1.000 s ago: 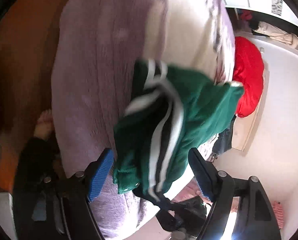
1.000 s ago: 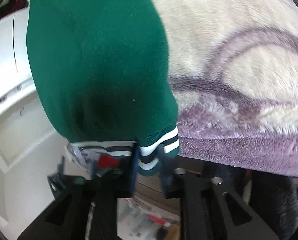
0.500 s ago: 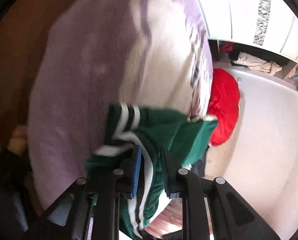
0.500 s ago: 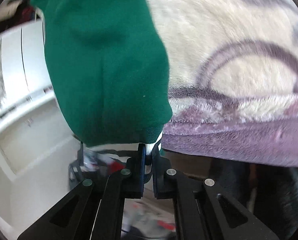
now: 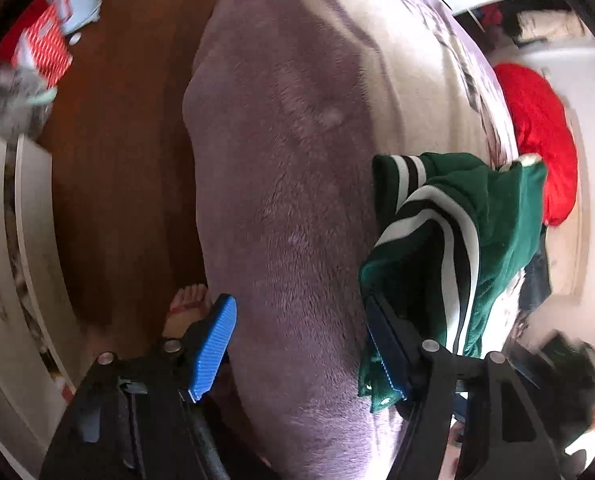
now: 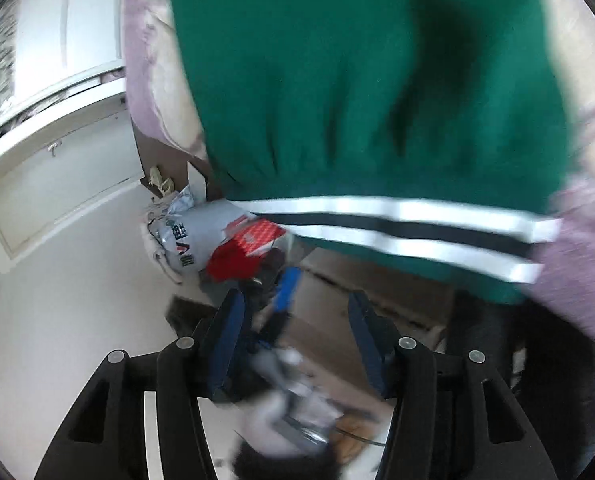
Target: Fold large clothes
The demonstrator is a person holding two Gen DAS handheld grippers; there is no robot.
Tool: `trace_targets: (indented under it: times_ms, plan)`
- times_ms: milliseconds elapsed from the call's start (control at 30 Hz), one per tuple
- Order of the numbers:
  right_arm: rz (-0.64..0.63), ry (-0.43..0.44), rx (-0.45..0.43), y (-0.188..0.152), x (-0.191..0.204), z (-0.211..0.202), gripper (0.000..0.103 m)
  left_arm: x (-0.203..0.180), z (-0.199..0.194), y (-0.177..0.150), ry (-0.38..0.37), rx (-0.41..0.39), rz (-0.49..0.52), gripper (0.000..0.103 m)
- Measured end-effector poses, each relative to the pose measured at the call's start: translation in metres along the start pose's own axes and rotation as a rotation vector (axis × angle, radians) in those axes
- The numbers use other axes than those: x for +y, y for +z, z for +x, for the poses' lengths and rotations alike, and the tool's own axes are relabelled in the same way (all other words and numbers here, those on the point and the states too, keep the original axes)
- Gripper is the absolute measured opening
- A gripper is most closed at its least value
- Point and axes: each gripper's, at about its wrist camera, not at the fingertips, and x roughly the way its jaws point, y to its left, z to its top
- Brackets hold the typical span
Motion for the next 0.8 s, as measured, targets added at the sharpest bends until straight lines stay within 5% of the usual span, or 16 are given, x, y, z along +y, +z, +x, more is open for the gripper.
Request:
trace_targets:
  times_ms: [167,200,233,267,533,700,800]
  plan:
    - [0.191,0.124,-0.128,0.003,-0.027,0.042,0.053,0.012,-0.001,-0.015,-0.053,-0.004,-0.068,0.065]
    - [0.210,0.165,-0.177,0.000,-0.028,0.039,0.044,0.012,-0.001,-0.017,-0.073,-0.006,-0.077,0.065]
    - [0.214,0.187,-0.227,-0.007,-0.026,0.034,0.007,0.012,-0.002,-0.017,-0.084,-0.009,-0.082,0.065]
    - [0.205,0.191,-0.227,-0.010,-0.023,0.033,0.004,0.011,-0.003,-0.019,-0.103,-0.012,-0.085,0.065]
    - [0.076,0.192,-0.263,-0.045,0.007,-0.007,0.004,-0.013,0.022,-0.014,-0.349,0.054,-0.171,0.065]
    - [0.051,0.211,-0.270,-0.047,-0.004,-0.030,0.003,0.009,0.071,-0.010,-0.706,0.146,-0.499,0.065]
    - [0.050,0.210,-0.267,-0.056,-0.033,-0.054,0.003,0.024,0.093,-0.009,-0.819,0.146,-0.671,0.065]
